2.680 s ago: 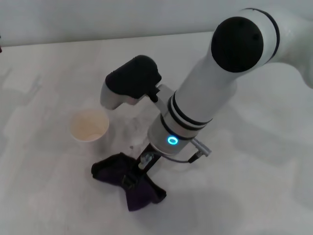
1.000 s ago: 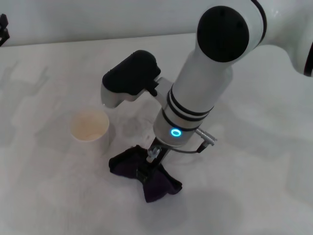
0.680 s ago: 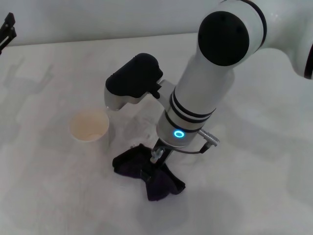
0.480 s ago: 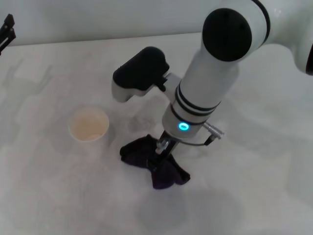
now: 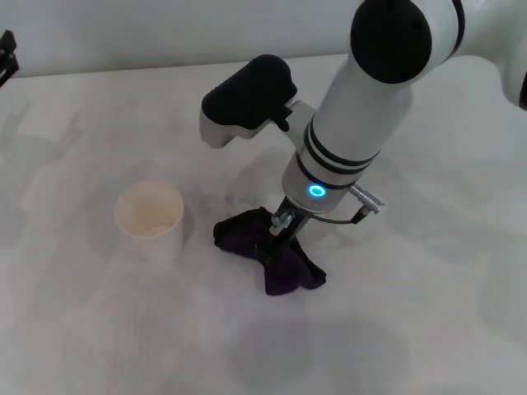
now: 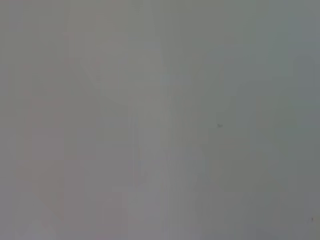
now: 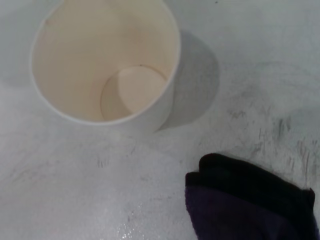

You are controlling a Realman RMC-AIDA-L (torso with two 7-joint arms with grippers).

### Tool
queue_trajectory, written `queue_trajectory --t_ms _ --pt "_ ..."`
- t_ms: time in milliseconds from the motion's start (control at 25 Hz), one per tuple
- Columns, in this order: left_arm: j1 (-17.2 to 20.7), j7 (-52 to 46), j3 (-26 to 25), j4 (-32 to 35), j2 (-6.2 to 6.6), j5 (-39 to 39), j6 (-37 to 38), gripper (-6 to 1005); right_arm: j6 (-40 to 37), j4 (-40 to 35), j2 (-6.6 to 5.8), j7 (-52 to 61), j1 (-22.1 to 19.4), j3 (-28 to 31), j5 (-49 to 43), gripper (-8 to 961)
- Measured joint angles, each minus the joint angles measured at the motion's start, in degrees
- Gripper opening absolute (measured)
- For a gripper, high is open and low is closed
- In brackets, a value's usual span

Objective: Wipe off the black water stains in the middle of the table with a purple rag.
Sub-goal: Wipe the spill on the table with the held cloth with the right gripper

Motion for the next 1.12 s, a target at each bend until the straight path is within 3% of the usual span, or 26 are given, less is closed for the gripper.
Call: queue_trajectory --t_ms 360,720,1120 --pt "-0.1 0.0 0.3 -0.2 -0.09 0.0 0.0 888 -1.5 0.1 0.30 -0.8 -0.5 -0.6 1.2 167" --pt "-0.2 0.0 0.5 -0.3 -0.09 0.0 -0.1 887 -0.4 1.5 0.32 -9.6 -0.5 -3.1 14.0 166" --pt "0.2 0.0 0.5 -0.3 -0.09 0.1 -0.2 888 -0.9 0.1 -0.02 -6.2 -1.8 0.4 7.2 166"
